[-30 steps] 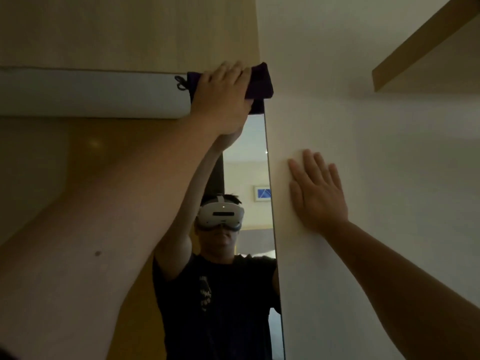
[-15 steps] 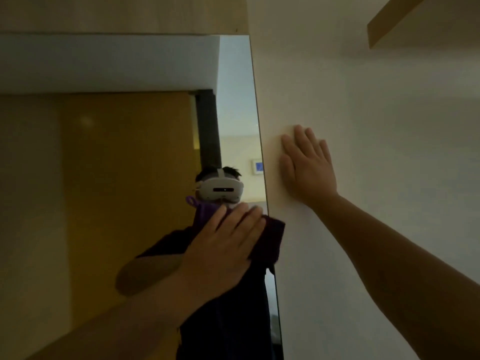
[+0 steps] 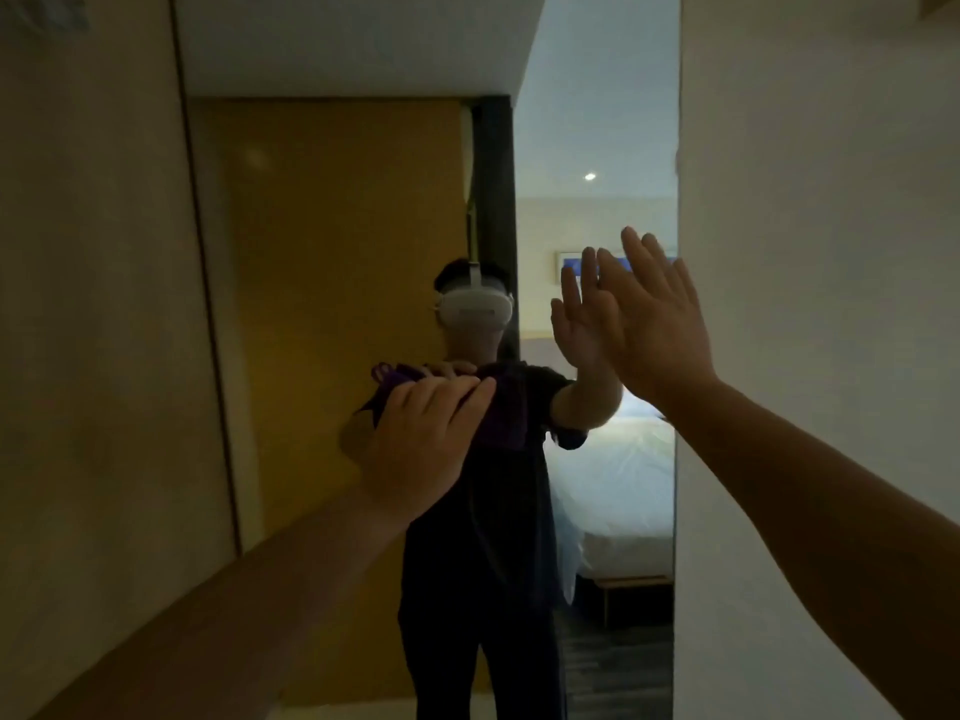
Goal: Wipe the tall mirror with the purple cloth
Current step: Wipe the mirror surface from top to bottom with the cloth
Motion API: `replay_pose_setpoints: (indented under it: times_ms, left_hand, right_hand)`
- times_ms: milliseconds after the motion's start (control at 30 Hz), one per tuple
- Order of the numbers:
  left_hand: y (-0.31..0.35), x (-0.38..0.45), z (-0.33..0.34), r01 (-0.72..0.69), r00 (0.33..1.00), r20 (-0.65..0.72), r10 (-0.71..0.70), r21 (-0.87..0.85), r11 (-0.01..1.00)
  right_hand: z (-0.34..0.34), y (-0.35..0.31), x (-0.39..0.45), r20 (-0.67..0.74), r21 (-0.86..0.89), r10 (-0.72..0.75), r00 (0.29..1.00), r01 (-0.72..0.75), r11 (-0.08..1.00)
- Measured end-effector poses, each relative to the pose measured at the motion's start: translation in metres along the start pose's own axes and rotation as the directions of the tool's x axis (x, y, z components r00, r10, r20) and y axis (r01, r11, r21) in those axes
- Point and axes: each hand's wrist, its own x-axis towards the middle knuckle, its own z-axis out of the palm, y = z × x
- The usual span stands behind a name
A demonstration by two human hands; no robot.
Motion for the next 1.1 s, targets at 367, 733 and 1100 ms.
replay_pose_setpoints:
  times_ms: [367, 733, 1100]
  left_hand:
    - [-0.164, -0.030, -0.042, 0.127, 0.987, -0.117, -0.112, 0.130, 0.983]
    - [-0.165, -0.020, 0.005, 0.068, 0.994, 0.076, -0.078, 0.129, 0.989]
    - [-0.067, -0.228, 0.037, -0.028, 0.982, 0.189, 0.006, 0.112, 0.993]
  right_hand:
    - [0.119, -0.121, -0.043, 0.144, -0.173, -0.129, 0.981, 0.153, 0.973]
    - [0.144, -0.116, -0.046, 0.073, -0.276, -0.106, 0.992, 0.122, 0.953]
    - [0.152, -0.115, -0.054, -0.106, -0.165, -0.122, 0.987, 0.103, 0.981]
